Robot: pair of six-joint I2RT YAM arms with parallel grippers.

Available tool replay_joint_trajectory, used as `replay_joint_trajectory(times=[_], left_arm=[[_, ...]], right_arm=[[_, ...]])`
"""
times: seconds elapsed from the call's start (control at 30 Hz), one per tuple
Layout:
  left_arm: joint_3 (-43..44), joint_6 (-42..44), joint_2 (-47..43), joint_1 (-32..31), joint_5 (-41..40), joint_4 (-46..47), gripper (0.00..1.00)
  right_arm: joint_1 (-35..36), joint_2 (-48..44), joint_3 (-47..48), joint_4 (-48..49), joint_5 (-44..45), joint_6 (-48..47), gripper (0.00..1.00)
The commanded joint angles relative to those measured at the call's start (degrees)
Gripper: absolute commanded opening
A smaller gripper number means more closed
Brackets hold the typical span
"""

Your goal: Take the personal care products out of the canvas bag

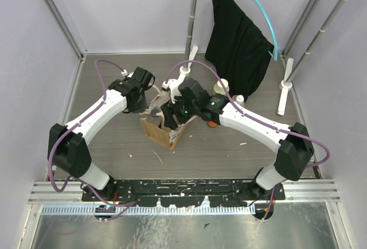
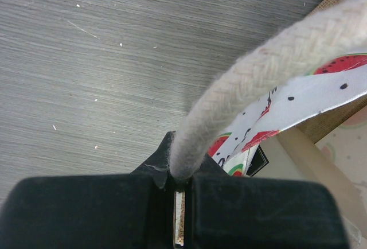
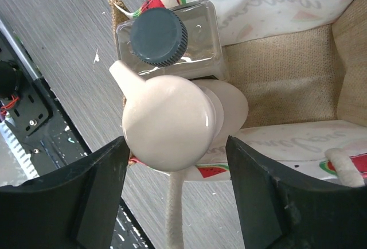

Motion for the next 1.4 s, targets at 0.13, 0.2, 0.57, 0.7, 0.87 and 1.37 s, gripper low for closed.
replay_joint_trajectory(times=[0.13, 0.2, 0.57, 0.7, 0.87, 1.37], left_arm=[[1.21, 0.17, -0.07, -0.16, 1.2, -2.88, 0.0], [1.45, 0.15, 0.02, -0.16, 1.16, -3.01, 0.0], [3.46, 0.99, 0.78, -0.17, -0.94, -4.77, 0.0], [4.14, 1.21, 0.66, -0.16, -1.24, -4.98, 0.0], [3.7, 1.05, 0.96, -0.12, -1.22, -4.71, 0.0], [4.11, 2.92, -0.71, 4.68, -3.71, -7.0, 0.0]], right_arm=[[0.5, -0.89, 0.17, 8.34, 1.72, -4.54, 0.81], [0.68, -0.8, 0.49, 9.09, 2.65, -5.16, 0.81], [0.95, -0.01, 3.93, 8.26, 4.24, -5.95, 0.4], [1.04, -2.91, 5.41, 9.08, 5.72, -5.56, 0.34], [1.04, -5.5, 12.54, 7.53, 10.22, -6.14, 0.33], [0.95, -6.77, 33.0, 2.56, 31.84, -10.75, 0.32]])
